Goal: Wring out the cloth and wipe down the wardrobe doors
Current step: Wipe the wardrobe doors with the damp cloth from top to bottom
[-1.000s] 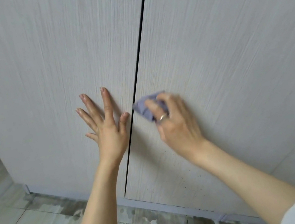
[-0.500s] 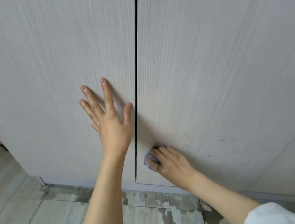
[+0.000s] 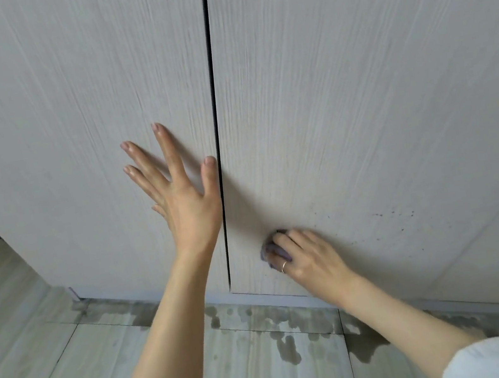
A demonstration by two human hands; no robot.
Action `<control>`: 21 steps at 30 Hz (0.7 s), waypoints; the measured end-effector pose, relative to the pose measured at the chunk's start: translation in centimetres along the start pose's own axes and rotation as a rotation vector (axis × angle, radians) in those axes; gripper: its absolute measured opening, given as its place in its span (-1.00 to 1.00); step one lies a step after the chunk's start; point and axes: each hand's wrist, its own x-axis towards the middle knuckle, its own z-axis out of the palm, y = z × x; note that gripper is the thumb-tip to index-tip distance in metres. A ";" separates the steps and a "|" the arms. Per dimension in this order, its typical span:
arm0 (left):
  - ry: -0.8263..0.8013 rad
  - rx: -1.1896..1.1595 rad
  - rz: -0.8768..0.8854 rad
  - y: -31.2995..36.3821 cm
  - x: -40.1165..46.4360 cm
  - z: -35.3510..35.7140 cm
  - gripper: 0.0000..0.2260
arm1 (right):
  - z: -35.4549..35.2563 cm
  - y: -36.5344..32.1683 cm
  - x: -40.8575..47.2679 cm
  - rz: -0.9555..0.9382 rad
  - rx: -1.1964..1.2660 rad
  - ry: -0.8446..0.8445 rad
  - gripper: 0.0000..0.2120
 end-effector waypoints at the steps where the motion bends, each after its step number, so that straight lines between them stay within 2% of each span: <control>1: 0.004 -0.004 -0.003 0.0 0.0 0.1 -0.36 | 0.3 -0.1 -0.7 -0.021 0.008 -0.046 -0.93; 4: 0.025 -0.023 -0.041 0.2 -0.2 0.6 -0.37 | -0.9 1.1 -0.8 0.030 0.047 -0.020 -0.90; 9: 0.049 -0.017 -0.061 0.4 -0.4 1.2 -0.39 | -6.7 5.1 2.3 0.304 0.017 0.307 -0.69; 12: 0.066 -0.013 -0.057 0.4 -0.4 1.4 -0.40 | -7.1 5.3 2.0 0.444 0.063 0.399 -0.68; 13: 0.070 -0.011 -0.053 0.4 -0.3 1.4 -0.40 | -6.4 4.6 1.1 0.472 0.081 0.368 -0.69; 15: 0.073 -0.007 -0.047 0.4 -0.4 1.5 -0.40 | -4.2 2.5 -1.8 0.478 0.094 0.184 -0.64; 18: 0.073 -0.011 -0.031 0.1 -0.3 1.4 -0.40 | -1.4 0.6 -5.8 0.327 0.086 -0.083 -0.56; 21: 0.083 0.003 0.002 -0.1 -0.2 1.5 -0.40 | -1.8 1.2 -6.0 0.391 0.100 -0.113 -0.56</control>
